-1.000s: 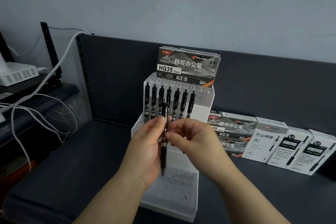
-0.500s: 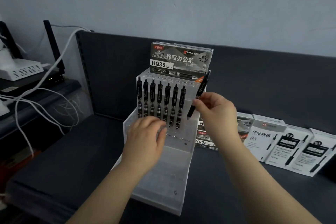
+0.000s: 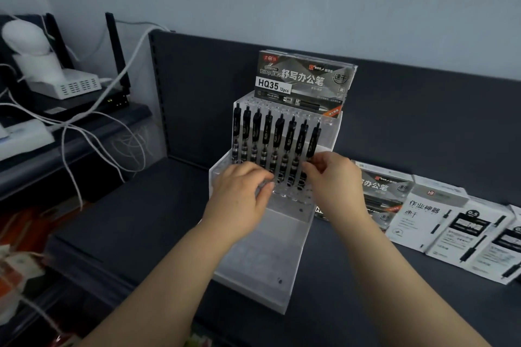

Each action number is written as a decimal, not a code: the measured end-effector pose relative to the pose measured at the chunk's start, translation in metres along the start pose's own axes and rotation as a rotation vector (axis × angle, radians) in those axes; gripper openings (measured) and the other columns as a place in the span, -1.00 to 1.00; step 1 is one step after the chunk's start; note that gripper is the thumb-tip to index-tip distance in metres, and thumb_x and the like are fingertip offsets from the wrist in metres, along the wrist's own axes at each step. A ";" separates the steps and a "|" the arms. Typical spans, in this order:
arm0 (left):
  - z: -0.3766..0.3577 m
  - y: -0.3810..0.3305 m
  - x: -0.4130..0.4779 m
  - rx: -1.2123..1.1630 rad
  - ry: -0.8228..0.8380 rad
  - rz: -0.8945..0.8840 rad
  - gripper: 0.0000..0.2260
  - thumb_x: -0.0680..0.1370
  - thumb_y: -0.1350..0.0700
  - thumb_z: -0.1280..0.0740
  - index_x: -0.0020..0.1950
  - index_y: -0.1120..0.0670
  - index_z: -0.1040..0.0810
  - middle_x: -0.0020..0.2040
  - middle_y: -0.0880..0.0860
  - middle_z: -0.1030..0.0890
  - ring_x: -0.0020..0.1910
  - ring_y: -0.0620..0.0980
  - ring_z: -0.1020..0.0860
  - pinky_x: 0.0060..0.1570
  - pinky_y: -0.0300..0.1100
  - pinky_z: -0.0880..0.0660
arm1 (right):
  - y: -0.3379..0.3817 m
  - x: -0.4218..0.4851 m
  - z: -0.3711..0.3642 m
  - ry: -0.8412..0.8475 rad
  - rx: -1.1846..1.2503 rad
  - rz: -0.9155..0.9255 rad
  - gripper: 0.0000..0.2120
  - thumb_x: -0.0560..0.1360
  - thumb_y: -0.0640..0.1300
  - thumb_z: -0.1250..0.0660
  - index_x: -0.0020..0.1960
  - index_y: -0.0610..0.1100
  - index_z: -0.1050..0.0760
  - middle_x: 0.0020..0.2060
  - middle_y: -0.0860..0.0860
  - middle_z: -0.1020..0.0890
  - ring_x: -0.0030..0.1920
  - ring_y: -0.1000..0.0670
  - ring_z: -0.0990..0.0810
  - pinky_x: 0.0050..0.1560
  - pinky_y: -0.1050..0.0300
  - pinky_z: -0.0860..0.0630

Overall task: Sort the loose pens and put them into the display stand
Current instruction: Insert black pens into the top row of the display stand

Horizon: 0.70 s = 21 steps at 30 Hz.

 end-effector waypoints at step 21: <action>0.008 -0.033 -0.014 -0.121 -0.019 -0.050 -0.67 0.51 0.15 -0.35 0.26 0.18 -0.50 0.16 0.23 -0.53 0.17 0.26 -0.43 0.19 0.15 -0.33 | -0.060 -0.128 0.051 0.223 -0.247 -0.292 -0.53 0.52 0.07 -0.28 0.38 -0.03 -0.34 0.31 0.02 -0.43 0.29 0.04 -0.42 0.23 0.23 -0.30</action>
Point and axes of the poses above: each hand's wrist, its own x-axis towards the middle knuckle, its own z-axis out of the back of the hand, y = z × x, the point moved 5 cm from there along x, towards the middle knuckle
